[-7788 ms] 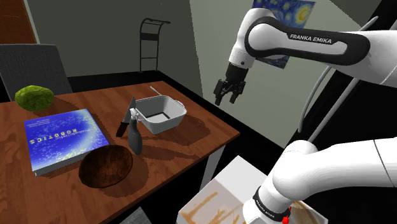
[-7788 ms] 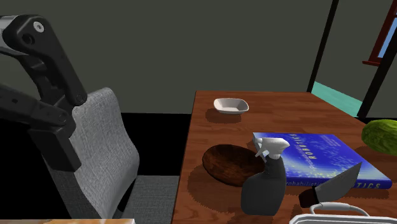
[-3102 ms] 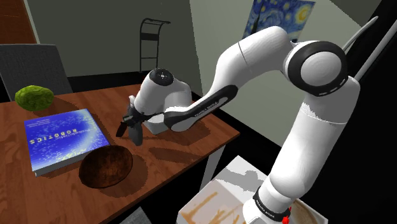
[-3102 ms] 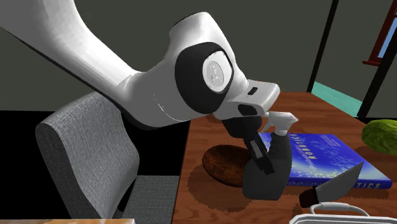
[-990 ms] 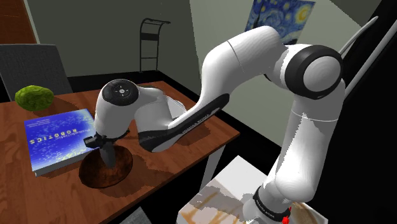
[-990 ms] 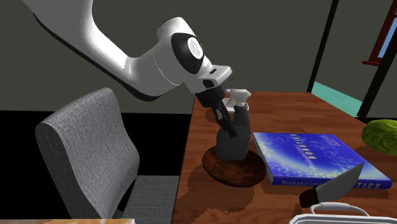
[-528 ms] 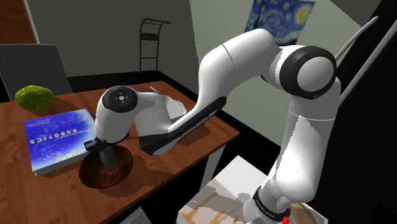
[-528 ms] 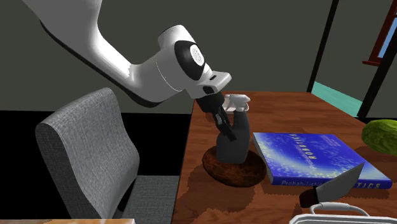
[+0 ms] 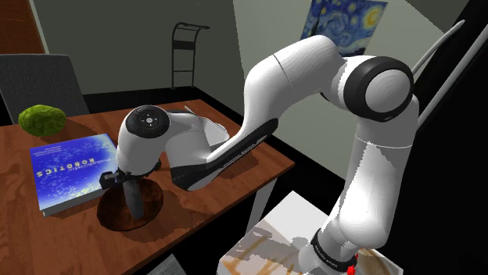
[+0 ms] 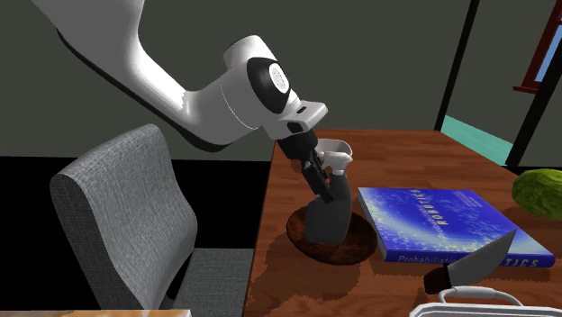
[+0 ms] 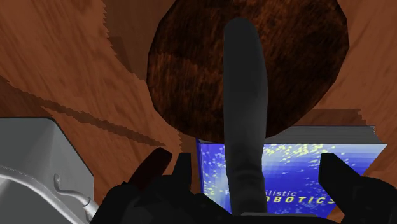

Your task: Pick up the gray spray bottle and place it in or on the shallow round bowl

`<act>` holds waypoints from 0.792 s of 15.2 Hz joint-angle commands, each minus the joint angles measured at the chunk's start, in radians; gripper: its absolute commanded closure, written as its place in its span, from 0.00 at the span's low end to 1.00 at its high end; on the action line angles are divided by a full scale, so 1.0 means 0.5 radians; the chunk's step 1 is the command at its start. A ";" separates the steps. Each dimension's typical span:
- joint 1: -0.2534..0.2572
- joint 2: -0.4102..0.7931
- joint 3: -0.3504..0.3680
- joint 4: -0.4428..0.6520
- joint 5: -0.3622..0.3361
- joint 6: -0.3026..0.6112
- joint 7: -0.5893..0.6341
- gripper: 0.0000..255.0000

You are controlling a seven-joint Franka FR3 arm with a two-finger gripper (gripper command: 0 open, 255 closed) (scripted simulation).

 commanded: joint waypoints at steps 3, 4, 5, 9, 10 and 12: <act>-0.030 -0.137 0.061 -0.059 0.143 -0.034 -0.083 0.00; -0.044 -0.206 0.090 -0.084 0.219 -0.053 -0.128 0.00; -0.052 -0.260 0.110 -0.102 0.280 -0.068 -0.166 0.00; -0.051 -0.260 0.108 -0.102 0.281 -0.068 -0.166 0.00; -0.051 -0.260 0.108 -0.102 0.281 -0.068 -0.166 0.00; -0.051 -0.260 0.108 -0.102 0.281 -0.068 -0.166 0.00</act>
